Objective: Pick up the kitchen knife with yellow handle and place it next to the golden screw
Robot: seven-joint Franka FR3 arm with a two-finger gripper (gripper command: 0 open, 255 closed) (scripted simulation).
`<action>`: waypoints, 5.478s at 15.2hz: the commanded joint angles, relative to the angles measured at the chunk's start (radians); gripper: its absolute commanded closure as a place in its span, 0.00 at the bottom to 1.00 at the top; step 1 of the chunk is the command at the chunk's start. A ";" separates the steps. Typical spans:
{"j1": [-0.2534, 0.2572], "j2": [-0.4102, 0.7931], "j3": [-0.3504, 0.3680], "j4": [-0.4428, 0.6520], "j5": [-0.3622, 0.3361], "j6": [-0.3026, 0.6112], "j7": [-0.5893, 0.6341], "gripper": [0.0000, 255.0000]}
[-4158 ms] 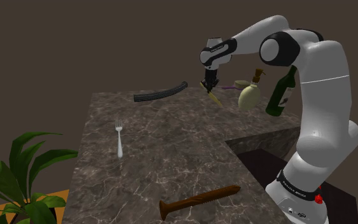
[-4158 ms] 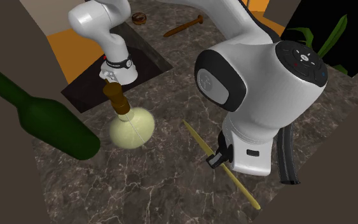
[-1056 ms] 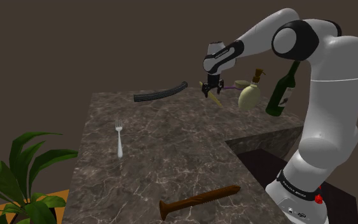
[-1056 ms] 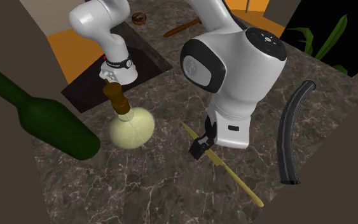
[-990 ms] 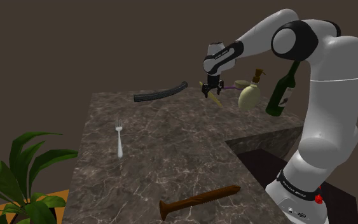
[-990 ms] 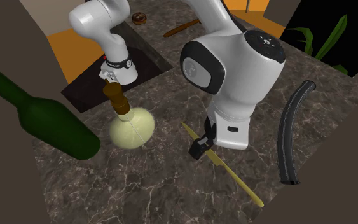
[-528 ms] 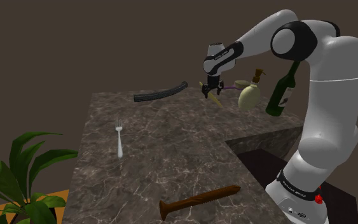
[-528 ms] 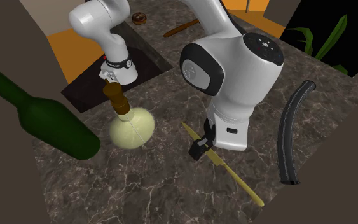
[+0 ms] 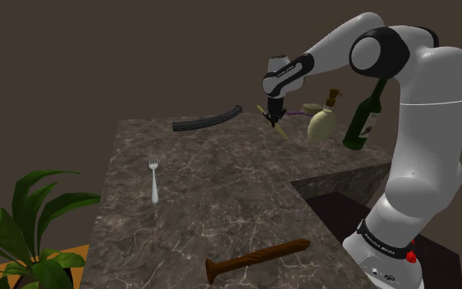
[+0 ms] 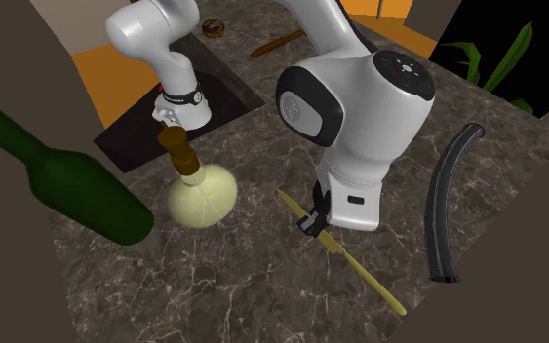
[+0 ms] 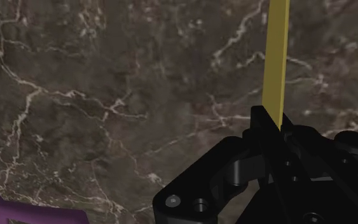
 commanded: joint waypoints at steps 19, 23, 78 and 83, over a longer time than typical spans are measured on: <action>0.007 -0.094 -0.005 0.102 -0.006 -0.194 -0.021 1.00; 0.008 -0.109 -0.005 0.136 -0.007 -0.242 -0.027 1.00; 0.623 -1.309 0.763 -0.833 0.456 -0.574 1.019 1.00; 0.658 -1.259 0.884 -0.755 0.545 -0.579 1.146 1.00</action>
